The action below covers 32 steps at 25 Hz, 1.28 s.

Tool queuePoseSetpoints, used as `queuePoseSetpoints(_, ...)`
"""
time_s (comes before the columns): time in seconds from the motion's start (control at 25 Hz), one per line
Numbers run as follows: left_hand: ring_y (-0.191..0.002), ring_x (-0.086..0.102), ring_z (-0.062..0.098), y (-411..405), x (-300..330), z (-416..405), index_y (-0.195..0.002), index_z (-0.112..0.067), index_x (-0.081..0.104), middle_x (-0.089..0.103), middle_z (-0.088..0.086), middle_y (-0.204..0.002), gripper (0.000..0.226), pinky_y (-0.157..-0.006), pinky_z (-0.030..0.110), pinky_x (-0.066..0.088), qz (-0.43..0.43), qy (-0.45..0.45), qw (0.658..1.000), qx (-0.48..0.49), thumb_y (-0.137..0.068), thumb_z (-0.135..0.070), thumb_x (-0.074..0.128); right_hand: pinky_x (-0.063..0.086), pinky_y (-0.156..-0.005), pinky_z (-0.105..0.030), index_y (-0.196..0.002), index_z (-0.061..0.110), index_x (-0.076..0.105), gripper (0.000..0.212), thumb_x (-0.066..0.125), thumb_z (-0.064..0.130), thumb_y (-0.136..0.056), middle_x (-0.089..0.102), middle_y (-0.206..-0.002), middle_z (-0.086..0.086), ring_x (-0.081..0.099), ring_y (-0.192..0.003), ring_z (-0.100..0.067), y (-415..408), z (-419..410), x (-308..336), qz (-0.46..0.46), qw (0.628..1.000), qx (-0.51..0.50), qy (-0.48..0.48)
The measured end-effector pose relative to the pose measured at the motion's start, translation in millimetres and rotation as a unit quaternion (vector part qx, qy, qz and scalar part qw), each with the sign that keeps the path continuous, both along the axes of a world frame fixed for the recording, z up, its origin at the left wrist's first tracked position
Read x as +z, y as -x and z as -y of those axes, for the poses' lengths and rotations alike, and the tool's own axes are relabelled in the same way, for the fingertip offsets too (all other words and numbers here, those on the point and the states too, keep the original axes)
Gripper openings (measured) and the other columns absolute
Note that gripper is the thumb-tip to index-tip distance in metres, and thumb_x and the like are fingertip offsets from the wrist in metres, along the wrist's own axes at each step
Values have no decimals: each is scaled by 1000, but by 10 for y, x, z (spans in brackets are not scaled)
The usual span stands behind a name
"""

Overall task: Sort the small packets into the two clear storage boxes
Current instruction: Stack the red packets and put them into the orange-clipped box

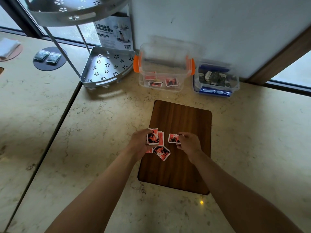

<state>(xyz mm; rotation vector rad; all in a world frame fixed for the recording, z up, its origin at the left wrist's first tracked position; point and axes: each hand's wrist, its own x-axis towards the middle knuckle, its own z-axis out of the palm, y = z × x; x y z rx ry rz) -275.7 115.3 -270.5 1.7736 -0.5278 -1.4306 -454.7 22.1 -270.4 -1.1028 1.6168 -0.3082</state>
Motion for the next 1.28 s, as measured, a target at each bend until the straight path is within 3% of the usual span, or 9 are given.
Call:
queuePoseSetpoints(0.08,-111,68,19,30,-48,-11,-133,-15,55,68,7,-128,59,-97,47,56,33,-4,999,-32,-80,-9,80,61,-72,-29,-125,9,63,29,55,9,-97,66,-110,-9,69,-91,-18,1,-17,37,77,993,-69,-57)
queuePoseSetpoints(0.16,-106,68,20,45,59,7,-133,-10,53,67,6,-127,48,-97,46,56,-87,8,994,61,-89,-14,72,59,-67,-29,-123,7,61,29,53,4,-95,67,-115,-16,71,-93,-22,-53,-72,89,165,974,-120,-97)
queuePoseSetpoints(0.24,-98,66,28,82,157,79,-129,-5,54,64,14,-120,35,-87,45,58,-268,-25,945,184,-99,-22,54,57,-65,-30,-120,8,61,28,56,3,-93,72,-106,-15,72,-85,-21,-158,-151,167,211,962,-133,-112)
queuePoseSetpoints(0.28,-96,66,30,94,171,92,-123,-3,57,65,17,-115,32,-83,43,59,-287,-28,937,199,-99,-23,52,55,-62,-29,-119,8,61,27,59,4,-92,73,-98,-12,72,-77,-18,-222,-190,204,212,964,-116,-108)
queuePoseSetpoints(0.4,-88,71,30,86,173,35,-104,2,66,71,21,-100,19,-81,41,60,-283,-7,936,210,-95,-13,59,50,-47,-21,-112,7,61,26,70,7,-87,71,-85,-7,65,-58,-12,-394,-313,230,134,990,16,-45)
queuePoseSetpoints(0.52,-76,75,26,25,161,-20,-105,5,69,75,18,-90,19,-79,42,59,-281,10,937,209,-94,-6,59,53,-56,-25,-99,15,62,28,78,9,-77,73,-94,-9,67,-67,-16,-485,-376,158,81,990,111,-4)
queuePoseSetpoints(0.8,-82,73,30,-32,131,-54,-105,3,68,73,22,-100,15,-92,48,55,-280,5,933,226,-92,-2,61,48,-47,-22,-100,12,63,24,75,1,-82,71,-83,-7,58,-45,-6,-519,-409,241,131,985,112,-25)
queuePoseSetpoints(0.92,-86,72,32,-33,149,-55,-109,-1,69,73,19,-102,21,-89,52,56,-240,5,948,211,-92,4,58,59,-62,-32,-99,18,63,26,80,10,-80,74,-92,-6,70,-66,-15,-493,-374,205,64,976,206,14)
queuePoseSetpoints(1.28,-106,68,41,6,184,-181,-115,2,63,68,24,-116,24,-87,55,59,-203,-45,952,226,-93,7,56,46,-73,-23,-110,24,56,40,80,35,-80,50,-112,3,58,-96,-12,-65,-597,-50,-163,926,320,118)
